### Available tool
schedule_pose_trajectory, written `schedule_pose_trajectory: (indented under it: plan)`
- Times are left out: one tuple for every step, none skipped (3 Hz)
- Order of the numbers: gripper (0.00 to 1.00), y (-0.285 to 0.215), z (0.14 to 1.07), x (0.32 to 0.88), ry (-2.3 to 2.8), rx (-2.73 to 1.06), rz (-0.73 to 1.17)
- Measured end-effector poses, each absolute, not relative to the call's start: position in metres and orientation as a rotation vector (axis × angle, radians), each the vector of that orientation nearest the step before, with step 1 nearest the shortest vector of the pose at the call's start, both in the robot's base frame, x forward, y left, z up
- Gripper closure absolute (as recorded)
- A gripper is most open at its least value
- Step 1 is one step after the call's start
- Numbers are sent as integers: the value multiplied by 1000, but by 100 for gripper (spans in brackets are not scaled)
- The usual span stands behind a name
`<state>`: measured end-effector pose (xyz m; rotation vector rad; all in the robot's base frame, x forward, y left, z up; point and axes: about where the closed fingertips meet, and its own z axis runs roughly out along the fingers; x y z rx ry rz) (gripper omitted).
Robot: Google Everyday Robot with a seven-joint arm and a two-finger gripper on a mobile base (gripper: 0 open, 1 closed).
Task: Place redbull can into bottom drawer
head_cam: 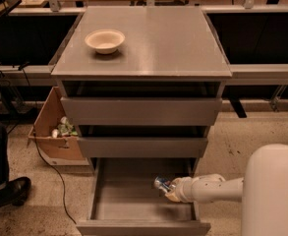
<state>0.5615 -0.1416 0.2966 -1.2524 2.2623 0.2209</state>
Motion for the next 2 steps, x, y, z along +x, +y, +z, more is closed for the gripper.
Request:
schedule_pose_trajectory:
  plan:
    - [100, -131, 256, 562, 2270, -1218, 279]
    - [100, -124, 227, 572, 2268, -1194, 314]
